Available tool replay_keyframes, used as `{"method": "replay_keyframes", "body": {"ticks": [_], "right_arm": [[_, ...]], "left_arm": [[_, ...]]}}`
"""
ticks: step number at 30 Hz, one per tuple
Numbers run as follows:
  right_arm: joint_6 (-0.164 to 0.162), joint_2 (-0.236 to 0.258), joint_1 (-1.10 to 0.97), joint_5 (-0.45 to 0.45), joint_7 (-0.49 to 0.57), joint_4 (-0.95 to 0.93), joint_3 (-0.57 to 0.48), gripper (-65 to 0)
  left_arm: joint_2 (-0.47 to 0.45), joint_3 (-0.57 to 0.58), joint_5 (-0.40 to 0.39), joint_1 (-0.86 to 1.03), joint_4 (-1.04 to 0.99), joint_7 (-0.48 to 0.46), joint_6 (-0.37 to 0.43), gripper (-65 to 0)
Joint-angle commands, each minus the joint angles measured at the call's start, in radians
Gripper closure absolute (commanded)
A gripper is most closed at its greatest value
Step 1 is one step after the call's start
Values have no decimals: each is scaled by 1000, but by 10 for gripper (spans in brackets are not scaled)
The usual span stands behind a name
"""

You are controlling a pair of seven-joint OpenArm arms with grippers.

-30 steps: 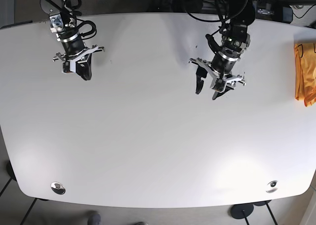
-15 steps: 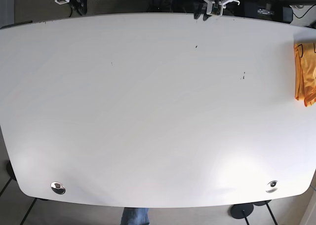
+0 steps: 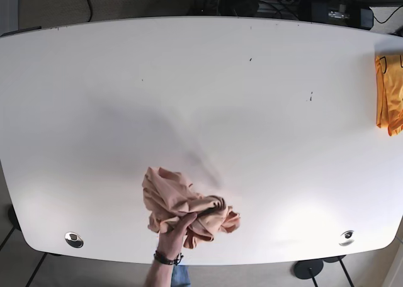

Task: Fold the T-shirt properly

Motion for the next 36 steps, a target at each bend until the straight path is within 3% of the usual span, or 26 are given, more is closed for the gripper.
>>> {"method": "replay_keyframes", "body": {"ticks": [1,16,20,28,36], "right_arm": [[3,8,-14,5,15,3,2,-29],[-5,17,46,14,17,225,-15,-29],[-5,15,77,14,-3,299,50,-32],[-6,15,322,14,-319,380,54,-32],[-6,14,528,12,-776,593,53,-33]], "left_arm": [[3,2,-5,25,12,-13,-5,-121],[1,0,-5,-57,270,-16,-5,-119],[-2,0,-5,-121,264,-16,-5,-119],[-5,0,-3,-281,262,-7,-5,-122],[3,-49,-3,-446,262,88,-5,-126]]}}
